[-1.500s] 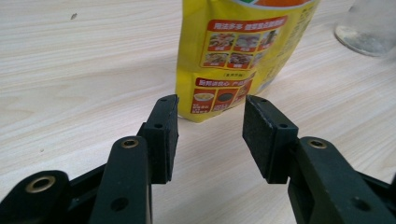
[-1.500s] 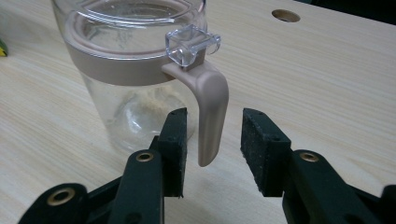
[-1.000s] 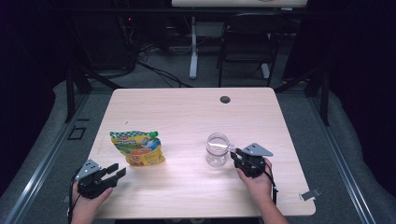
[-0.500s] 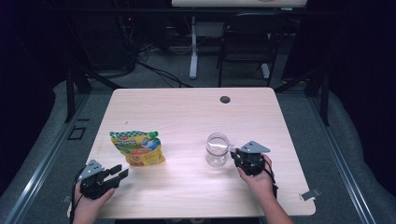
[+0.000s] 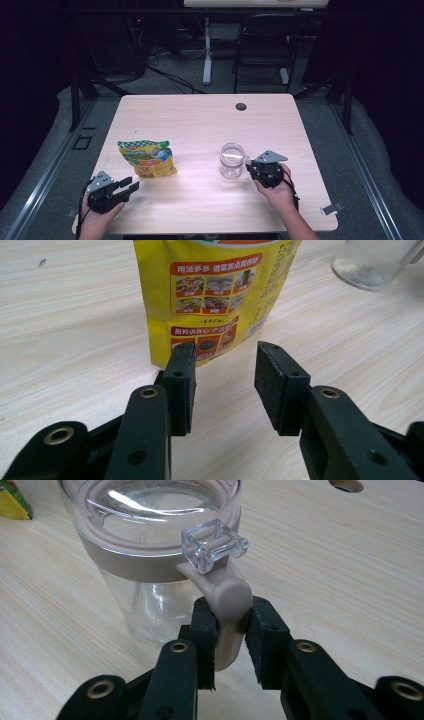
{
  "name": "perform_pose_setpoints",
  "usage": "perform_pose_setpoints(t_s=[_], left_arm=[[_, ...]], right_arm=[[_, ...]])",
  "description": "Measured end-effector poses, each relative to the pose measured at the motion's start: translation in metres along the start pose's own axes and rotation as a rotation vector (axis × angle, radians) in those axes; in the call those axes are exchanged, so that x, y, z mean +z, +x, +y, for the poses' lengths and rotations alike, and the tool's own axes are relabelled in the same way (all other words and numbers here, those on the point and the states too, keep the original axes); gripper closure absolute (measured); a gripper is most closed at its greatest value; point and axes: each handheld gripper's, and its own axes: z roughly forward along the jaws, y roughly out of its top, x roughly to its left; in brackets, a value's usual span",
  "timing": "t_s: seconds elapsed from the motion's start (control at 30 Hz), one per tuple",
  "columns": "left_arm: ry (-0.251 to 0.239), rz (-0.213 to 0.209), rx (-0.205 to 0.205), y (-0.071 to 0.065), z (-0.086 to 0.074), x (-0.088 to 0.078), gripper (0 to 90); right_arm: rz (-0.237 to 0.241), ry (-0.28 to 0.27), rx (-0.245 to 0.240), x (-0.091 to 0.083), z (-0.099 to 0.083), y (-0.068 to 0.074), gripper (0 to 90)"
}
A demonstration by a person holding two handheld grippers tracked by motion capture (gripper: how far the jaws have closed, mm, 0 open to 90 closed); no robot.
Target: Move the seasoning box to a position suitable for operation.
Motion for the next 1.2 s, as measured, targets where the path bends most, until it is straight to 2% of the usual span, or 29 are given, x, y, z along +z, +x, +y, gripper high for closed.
perform_pose_setpoints(t_s=[0.23, 0.33, 0.43, 0.53, 0.57, 0.67, 0.77, 0.87, 0.9, 1.0, 1.1, 1.2], left_arm=[[0.004, 0.002, 0.002, 0.000, 0.000, 0.001, 61.0], [0.014, 0.000, 0.005, 0.000, 0.000, 0.001, 60.9], [0.012, 0.002, 0.004, 0.000, 0.000, 0.001, 60.6], [0.010, 0.000, 0.000, 0.000, 0.000, 0.003, 60.4], [0.011, 0.001, -0.001, 0.000, 0.000, 0.003, 60.4], [0.010, 0.002, 0.001, 0.000, 0.000, 0.003, 60.2], [0.009, 0.004, 0.002, 0.000, 0.000, 0.003, 59.9], [0.015, 0.007, 0.002, 0.001, 0.000, 0.002, 59.8], [0.016, 0.008, -0.001, 0.001, 0.000, 0.003, 59.8], [0.012, 0.008, -0.001, 0.002, 0.000, 0.002, 59.8], [0.010, 0.008, 0.001, 0.001, 0.000, 0.002, 59.8], [0.008, 0.007, 0.000, 0.001, 0.000, 0.003, 59.9]], right_arm=[[0.040, -0.002, -0.032, 0.001, 0.000, -0.005, 74.7], [0.054, -0.011, -0.021, 0.002, 0.000, -0.008, 74.7], [0.065, 0.008, -0.022, 0.003, 0.003, -0.011, 74.0], [0.117, 0.048, 0.037, 0.005, 0.006, -0.017, 71.0], [0.117, 0.048, 0.037, 0.005, 0.006, -0.017, 71.0], [0.156, 0.059, 0.081, 0.008, 0.007, -0.024, 69.9], [0.175, 0.050, 0.074, 0.010, 0.007, -0.029, 70.3], [0.182, 0.036, 0.023, 0.011, 0.006, -0.031, 72.0], [0.180, 0.033, -0.014, 0.011, 0.005, -0.031, 73.0], [0.171, 0.037, -0.039, 0.010, 0.006, -0.030, 73.9], [0.166, 0.049, -0.093, 0.009, 0.007, -0.028, 74.5], [0.173, 0.044, -0.098, 0.008, 0.006, -0.026, 74.6]])
